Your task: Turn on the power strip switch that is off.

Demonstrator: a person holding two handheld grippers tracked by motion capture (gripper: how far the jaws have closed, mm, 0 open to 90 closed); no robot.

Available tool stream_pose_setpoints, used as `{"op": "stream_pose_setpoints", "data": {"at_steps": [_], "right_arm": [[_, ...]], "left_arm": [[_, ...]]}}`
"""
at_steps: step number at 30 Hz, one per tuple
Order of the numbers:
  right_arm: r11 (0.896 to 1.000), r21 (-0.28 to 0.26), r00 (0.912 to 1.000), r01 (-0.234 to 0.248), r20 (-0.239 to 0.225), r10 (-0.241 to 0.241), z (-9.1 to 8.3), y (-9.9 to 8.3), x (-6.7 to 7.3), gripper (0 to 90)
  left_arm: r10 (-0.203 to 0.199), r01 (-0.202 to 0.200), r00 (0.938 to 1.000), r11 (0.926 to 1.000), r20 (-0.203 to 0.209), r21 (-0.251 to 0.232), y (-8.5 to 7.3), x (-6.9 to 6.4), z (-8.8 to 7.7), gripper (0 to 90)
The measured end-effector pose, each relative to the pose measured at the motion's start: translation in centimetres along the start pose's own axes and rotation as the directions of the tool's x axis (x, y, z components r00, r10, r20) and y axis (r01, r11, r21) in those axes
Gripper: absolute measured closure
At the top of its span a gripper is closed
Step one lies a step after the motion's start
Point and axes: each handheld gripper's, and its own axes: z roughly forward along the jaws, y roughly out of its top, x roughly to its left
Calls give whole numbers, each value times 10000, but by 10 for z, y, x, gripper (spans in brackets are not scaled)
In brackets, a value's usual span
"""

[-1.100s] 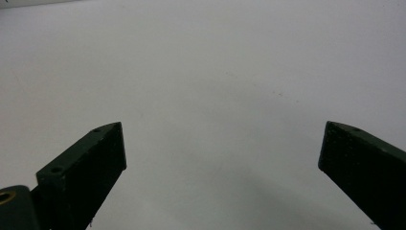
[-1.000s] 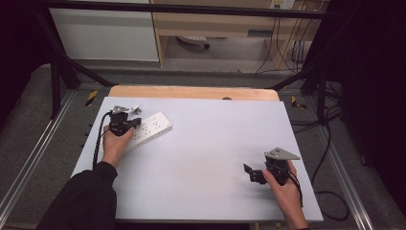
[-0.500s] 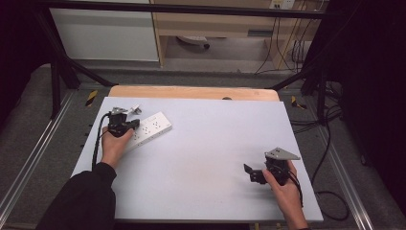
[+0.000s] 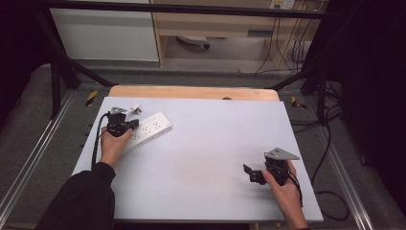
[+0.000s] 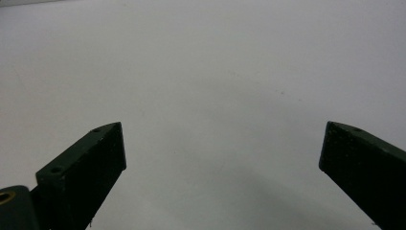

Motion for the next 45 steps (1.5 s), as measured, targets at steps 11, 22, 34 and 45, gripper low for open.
{"op": "stream_pose_setpoints", "data": {"at_steps": [11, 22, 34, 45], "right_arm": [[10000, 2, 10000, -29, -29, 29, 0, 0, 1, 27], [10000, 5, 10000, -9, -28, 9, 0, 0, 1, 26], [10000, 40, 10000, 66, -57, -66, 0, 0, 1, 27], [10000, -12, 10000, -33, -44, 33, -1, 0, 0, 27]], "left_arm": [[206, -206, 9997, 9998, -91, -1, 1, -1, 0, 900], [214, -213, 9997, 9998, -94, 19, 0, -1, 0, 900], [-103, 103, 9999, 9999, -15, 131, 0, 4, 1, 900], [108, -112, 9997, 9998, -228, -141, 3, -1, -1, 900]]}}
